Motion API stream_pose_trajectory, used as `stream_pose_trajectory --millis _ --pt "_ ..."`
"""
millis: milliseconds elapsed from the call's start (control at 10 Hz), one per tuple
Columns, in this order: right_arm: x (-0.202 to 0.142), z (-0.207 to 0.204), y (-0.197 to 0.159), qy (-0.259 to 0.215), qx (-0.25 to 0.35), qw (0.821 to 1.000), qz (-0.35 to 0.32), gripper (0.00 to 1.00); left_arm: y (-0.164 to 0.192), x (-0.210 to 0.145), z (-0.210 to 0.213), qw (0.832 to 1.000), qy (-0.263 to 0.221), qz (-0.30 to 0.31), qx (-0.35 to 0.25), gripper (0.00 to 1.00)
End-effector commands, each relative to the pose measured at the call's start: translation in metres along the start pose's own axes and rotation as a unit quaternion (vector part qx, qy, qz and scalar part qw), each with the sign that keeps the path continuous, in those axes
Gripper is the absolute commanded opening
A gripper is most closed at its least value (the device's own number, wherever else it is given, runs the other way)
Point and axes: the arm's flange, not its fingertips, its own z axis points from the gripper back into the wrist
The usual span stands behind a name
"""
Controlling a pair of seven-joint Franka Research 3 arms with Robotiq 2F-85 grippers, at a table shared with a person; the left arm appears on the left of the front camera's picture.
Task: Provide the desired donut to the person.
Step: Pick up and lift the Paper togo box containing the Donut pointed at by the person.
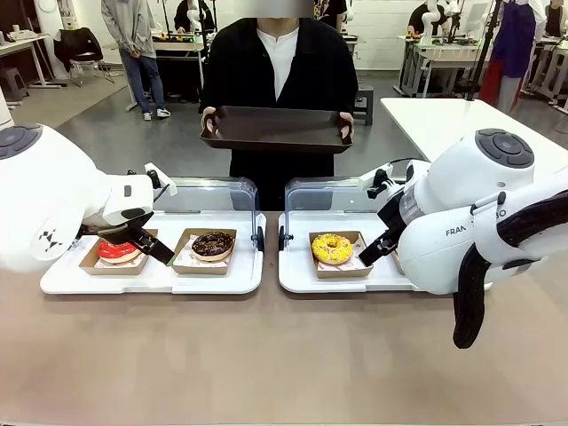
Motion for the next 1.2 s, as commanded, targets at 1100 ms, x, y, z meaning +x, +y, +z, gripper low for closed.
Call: stream_pose_trajectory --millis 1100 --pt "-0.008 0.216 -0.062 -0.089 -0.014 0.996 -0.009 1.0 0.054 -0.003 0.212 0.994 -0.107 -0.004 0.008 1.0"
